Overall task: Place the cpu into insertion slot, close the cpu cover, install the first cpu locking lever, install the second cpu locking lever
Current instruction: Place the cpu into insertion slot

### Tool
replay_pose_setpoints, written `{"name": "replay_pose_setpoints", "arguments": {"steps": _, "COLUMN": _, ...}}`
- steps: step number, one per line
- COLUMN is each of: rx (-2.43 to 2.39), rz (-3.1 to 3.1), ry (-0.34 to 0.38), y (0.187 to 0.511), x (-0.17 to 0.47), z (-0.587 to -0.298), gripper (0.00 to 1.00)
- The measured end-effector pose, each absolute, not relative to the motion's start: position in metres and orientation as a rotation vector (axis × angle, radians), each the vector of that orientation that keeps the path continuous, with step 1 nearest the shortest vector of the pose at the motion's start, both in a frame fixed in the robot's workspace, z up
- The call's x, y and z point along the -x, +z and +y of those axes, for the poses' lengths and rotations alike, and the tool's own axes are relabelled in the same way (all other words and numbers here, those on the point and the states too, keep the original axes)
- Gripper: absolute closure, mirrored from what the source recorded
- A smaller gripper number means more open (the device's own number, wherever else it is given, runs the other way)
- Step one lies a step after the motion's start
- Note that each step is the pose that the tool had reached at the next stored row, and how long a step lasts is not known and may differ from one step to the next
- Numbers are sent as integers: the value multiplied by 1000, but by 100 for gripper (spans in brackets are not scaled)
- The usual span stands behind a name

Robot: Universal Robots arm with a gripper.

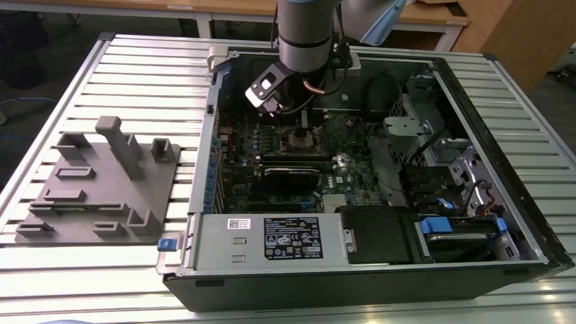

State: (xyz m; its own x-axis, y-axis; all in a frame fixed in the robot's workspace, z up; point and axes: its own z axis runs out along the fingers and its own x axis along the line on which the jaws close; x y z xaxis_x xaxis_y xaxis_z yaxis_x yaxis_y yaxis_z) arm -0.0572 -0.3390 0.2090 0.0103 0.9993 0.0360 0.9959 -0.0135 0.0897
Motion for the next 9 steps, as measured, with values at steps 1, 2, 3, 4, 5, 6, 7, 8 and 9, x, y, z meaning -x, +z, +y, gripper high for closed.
{"name": "replay_pose_setpoints", "arguments": {"steps": 1, "rx": -2205, "rz": 2179, "ry": 138, "y": 209, "x": 57, "z": -339, "gripper": 90}}
{"name": "replay_pose_setpoints", "arguments": {"steps": 2, "rx": -2205, "rz": 2179, "ry": 138, "y": 209, "x": 57, "z": -339, "gripper": 90}}
{"name": "replay_pose_setpoints", "arguments": {"steps": 3, "rx": -2205, "rz": 2179, "ry": 138, "y": 209, "x": 57, "z": -339, "gripper": 90}}
{"name": "replay_pose_setpoints", "arguments": {"steps": 4, "rx": -2205, "rz": 2179, "ry": 138, "y": 209, "x": 57, "z": -339, "gripper": 90}}
{"name": "replay_pose_setpoints", "arguments": {"steps": 5, "rx": -2205, "rz": 2179, "ry": 138, "y": 209, "x": 57, "z": -339, "gripper": 90}}
{"name": "replay_pose_setpoints", "arguments": {"steps": 6, "rx": -2207, "rz": 2181, "ry": 134, "y": 209, "x": 57, "z": -339, "gripper": 90}}
{"name": "replay_pose_setpoints", "arguments": {"steps": 7, "rx": -2212, "rz": 2186, "ry": 124, "y": 209, "x": 57, "z": -339, "gripper": 90}}
{"name": "replay_pose_setpoints", "arguments": {"steps": 8, "rx": -2213, "rz": 2187, "ry": 122, "y": 209, "x": 57, "z": -339, "gripper": 90}}
{"name": "replay_pose_setpoints", "arguments": {"steps": 9, "rx": -2214, "rz": 2187, "ry": 120, "y": 209, "x": 57, "z": -339, "gripper": 90}}
